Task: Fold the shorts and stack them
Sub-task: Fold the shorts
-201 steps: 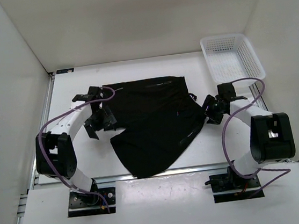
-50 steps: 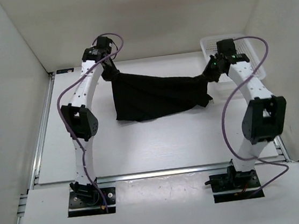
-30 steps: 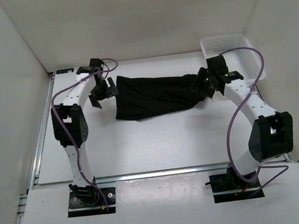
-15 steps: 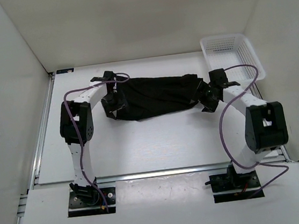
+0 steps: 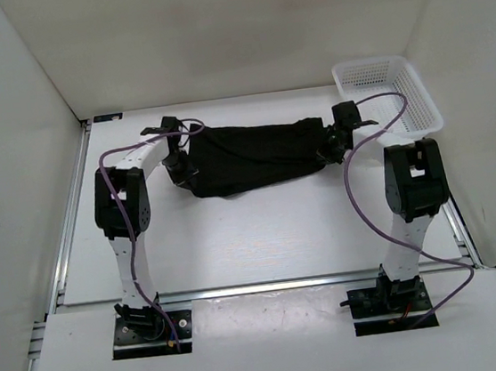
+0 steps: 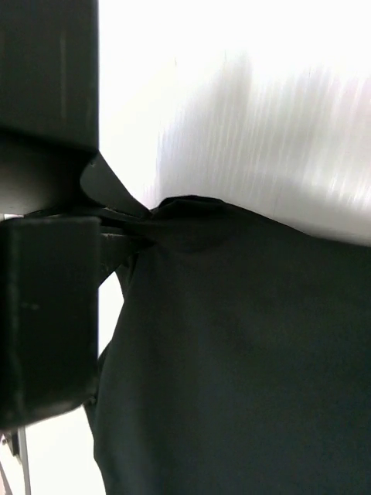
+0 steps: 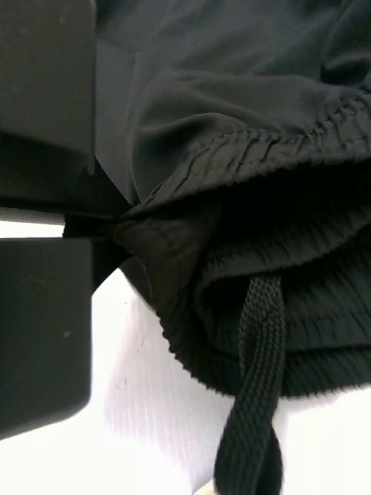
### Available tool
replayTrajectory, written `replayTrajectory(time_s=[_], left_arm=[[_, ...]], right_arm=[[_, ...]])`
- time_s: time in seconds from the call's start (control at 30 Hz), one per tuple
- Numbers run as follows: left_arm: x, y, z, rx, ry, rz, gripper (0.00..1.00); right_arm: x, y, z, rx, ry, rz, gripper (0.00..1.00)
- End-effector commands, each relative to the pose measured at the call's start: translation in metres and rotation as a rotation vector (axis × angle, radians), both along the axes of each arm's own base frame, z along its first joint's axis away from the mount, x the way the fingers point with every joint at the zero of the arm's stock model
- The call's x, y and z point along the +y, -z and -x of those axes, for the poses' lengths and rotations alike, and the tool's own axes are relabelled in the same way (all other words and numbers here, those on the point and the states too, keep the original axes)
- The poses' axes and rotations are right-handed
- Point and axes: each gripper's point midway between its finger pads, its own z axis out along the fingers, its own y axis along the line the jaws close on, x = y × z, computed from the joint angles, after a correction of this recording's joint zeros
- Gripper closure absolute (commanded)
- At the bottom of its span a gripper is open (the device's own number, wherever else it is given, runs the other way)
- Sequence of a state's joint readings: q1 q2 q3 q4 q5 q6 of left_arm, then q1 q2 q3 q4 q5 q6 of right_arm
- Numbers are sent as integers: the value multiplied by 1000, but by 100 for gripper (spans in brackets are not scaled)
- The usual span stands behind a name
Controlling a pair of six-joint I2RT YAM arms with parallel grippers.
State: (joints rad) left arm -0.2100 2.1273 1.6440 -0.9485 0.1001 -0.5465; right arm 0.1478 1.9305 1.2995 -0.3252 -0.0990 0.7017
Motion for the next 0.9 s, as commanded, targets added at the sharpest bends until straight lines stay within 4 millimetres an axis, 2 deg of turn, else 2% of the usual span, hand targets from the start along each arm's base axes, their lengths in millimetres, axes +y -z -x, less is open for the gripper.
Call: replayTrajectory(time_s=[0.0,0.07,0.1,0.13,0.17,0.2,0.23,0.27,0.3,0.33,0.37,0.4,0.43,0.47,0.5,0.57,0.6,0.63,0.7,0.73,0.77,0.87], left_arm=[[24,-55,-12,-149,-41,-9,90],[35,-59,-5,-150,-56,-13,90],[36,-61,-1,-151,-56,-13,90],[40,-69,2,-169,-66,-11,90],[41,-66,10,-153,-66,-13,90],[42,-67,16,-151,-66,-14,90],[45,-75,21,-171,-69,-21,90],[50,-67,35,-145,-73,-43,90],[53,-66,43,-139,-75,-55,90],[55,-72,51,-155,-89,-61,90],[57,-70,60,-146,-89,-63,90],[58,-58,78,-102,-99,-68,90],[59,-61,84,-118,-99,-65,90],[61,-48,101,-72,-108,-71,90],[59,-45,107,-70,-99,-71,90],[60,-39,116,-60,-98,-73,90],[61,-33,121,-48,-98,-75,90],[61,-33,121,-48,-98,-75,90],[63,-37,115,-66,-101,-85,90],[64,-39,112,-78,-92,-95,90],[64,-42,109,-89,-92,-93,90],[63,-54,100,-124,-84,-89,90]], right_arm=[[-2,-37,-7,-88,-12,56,100],[-2,-43,4,-81,-24,70,100],[3,-53,9,-97,-36,67,100],[7,-51,19,-85,-53,57,100],[17,-58,29,-96,-80,54,100],[22,-58,39,-86,-98,55,100],[23,-49,52,-60,-106,75,100],[31,-54,64,-62,-122,82,100],[31,-49,75,-45,-131,95,100],[32,-46,87,-28,-128,99,100],[36,-50,97,-38,-129,94,100],[29,-32,117,7,-121,121,100],[24,-28,126,19,-108,129,100],[23,-29,135,11,-107,130,98],[18,-18,149,43,-109,140,86],[19,-24,153,19,-116,133,55],[15,-25,158,27,-124,151,35],[13,-32,158,4,-134,162,28],[5,-41,154,-17,-137,209,24],[3,-56,146,-59,-142,230,24],[2,-63,142,-74,-145,245,24],[3,-87,130,-120,-155,256,34]])
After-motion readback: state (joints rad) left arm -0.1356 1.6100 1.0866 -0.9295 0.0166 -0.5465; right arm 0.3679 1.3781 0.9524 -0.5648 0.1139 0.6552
